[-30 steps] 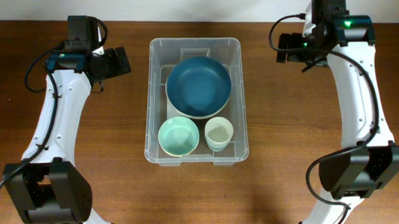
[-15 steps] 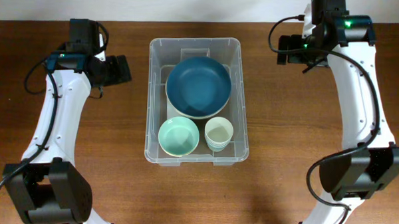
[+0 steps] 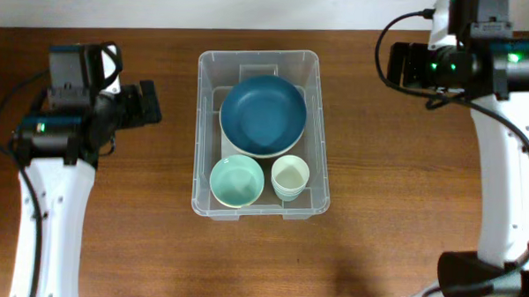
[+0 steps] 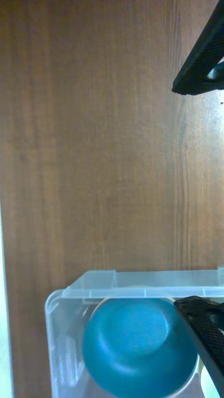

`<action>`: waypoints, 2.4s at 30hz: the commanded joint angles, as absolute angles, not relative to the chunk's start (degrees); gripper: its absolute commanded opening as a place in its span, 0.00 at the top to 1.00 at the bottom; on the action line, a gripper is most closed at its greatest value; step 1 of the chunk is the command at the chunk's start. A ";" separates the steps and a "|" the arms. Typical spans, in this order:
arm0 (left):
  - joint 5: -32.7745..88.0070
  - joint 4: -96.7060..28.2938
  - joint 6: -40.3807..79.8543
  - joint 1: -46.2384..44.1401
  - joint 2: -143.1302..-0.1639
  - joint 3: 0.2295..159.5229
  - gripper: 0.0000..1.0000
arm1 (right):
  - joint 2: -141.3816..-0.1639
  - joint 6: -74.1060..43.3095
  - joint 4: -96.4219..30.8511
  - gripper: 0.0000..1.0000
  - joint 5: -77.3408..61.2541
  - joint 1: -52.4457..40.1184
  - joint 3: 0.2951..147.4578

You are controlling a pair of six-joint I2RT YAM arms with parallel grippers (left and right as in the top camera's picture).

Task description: Pack container

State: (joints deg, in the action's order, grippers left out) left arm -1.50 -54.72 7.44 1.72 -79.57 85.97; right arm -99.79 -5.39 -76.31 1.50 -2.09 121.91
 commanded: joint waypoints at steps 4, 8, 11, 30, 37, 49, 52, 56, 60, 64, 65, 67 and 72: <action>0.40 -51.20 6.37 1.93 -65.30 71.77 0.00 | -90.74 -6.09 -73.76 0.01 3.68 -2.61 113.34; 0.93 -50.92 6.37 1.93 -56.29 65.71 0.00 | -81.76 -6.26 -65.98 0.01 3.70 -2.61 97.08; 1.17 -50.96 7.05 1.93 -49.01 61.45 0.00 | -73.21 -6.24 -58.39 0.01 3.70 -2.61 82.50; 2.63 -53.21 12.38 1.93 -27.51 40.49 0.00 | -45.56 -7.53 -44.16 0.01 3.68 -2.61 44.77; 2.61 -53.21 12.38 1.93 -27.51 40.49 0.00 | -52.23 -7.53 -44.16 0.01 3.68 -2.61 44.77; 2.61 -53.21 12.38 1.93 -27.51 40.49 0.00 | -48.10 -7.51 -45.93 0.01 3.73 -4.43 43.72; 2.61 -53.21 12.38 1.93 -27.51 40.49 0.00 | -44.73 -7.42 -45.32 0.01 3.75 -4.45 43.03; 2.61 -53.21 12.38 1.93 -27.51 40.49 0.00 | -36.38 -6.70 -42.54 0.01 5.21 -4.43 39.88; 2.61 -53.21 12.38 1.93 -27.51 40.49 0.00 | -26.50 -4.71 -37.17 0.01 5.17 -4.45 32.47; 2.61 -53.21 12.38 1.93 -27.51 40.49 0.00 | -17.98 -4.73 -33.43 0.01 3.86 -4.45 25.34; 2.61 -53.21 12.38 1.93 -27.51 40.49 0.00 | -16.08 -4.73 -32.32 0.01 3.62 -4.45 23.64; 2.61 -53.21 12.38 1.93 -27.51 40.49 0.00 | -11.22 -4.93 -30.79 0.01 3.01 -4.45 19.92; 2.61 -53.21 12.38 1.93 -27.51 40.49 0.00 | -4.54 -4.86 -30.59 0.01 3.07 -4.43 16.82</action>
State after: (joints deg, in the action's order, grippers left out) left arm 1.78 -53.36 11.81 1.74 -27.75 40.69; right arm -7.66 -5.32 -31.18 3.40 -3.92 18.15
